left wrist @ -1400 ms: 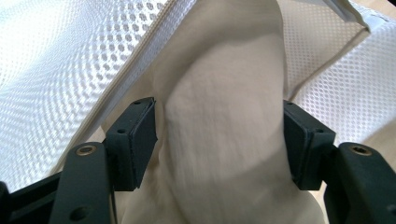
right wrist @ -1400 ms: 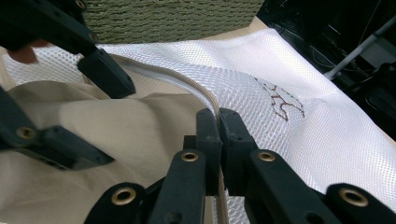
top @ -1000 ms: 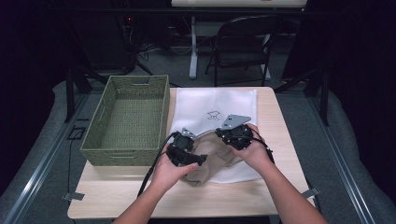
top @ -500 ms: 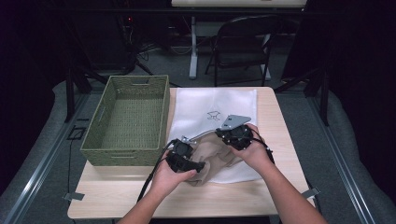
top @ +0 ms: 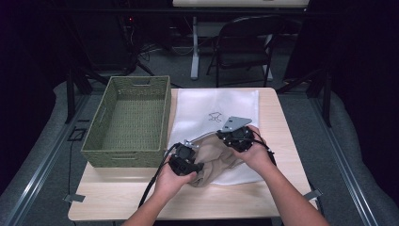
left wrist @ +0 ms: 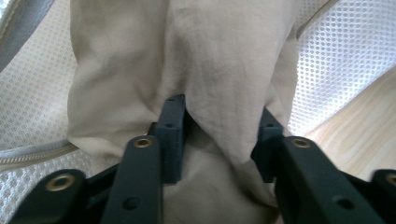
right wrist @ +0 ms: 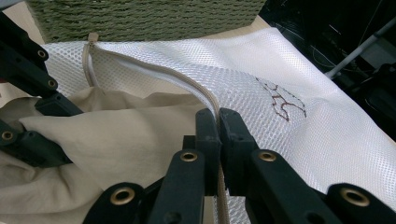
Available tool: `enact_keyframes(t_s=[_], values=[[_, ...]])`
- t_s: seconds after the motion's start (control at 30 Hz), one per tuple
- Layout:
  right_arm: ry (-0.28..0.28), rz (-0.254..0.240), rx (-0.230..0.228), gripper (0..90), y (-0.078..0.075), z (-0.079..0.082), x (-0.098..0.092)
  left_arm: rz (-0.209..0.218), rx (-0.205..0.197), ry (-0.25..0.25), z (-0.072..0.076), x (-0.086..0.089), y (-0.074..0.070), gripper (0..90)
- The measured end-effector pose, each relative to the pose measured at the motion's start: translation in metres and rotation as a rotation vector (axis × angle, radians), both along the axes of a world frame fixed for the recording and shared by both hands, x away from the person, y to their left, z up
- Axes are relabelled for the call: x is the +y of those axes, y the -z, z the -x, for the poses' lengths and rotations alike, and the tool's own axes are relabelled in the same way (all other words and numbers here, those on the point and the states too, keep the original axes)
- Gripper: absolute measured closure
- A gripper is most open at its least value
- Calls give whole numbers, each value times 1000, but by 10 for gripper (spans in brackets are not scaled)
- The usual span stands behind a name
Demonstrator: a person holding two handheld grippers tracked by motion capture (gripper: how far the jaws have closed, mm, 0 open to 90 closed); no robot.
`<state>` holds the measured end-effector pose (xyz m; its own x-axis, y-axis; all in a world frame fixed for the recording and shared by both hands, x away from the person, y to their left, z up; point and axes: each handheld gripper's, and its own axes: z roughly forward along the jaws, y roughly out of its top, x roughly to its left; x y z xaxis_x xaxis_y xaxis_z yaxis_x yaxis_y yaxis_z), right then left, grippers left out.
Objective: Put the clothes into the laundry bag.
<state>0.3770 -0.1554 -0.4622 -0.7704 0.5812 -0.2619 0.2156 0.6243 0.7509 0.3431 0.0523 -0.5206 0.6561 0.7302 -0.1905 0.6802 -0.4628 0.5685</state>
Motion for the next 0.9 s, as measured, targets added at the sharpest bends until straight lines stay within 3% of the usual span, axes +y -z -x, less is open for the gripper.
enact_keyframes(t_s=[0.27, 0.9], values=[[-4, 11, -5, 871, 0, 2, 2, 15, -36, -24, 0, -2, -3, 759], [-11, 8, -5, 875, -1, 5, 3, -11, -52, -67, -22, -19, -10, 776]])
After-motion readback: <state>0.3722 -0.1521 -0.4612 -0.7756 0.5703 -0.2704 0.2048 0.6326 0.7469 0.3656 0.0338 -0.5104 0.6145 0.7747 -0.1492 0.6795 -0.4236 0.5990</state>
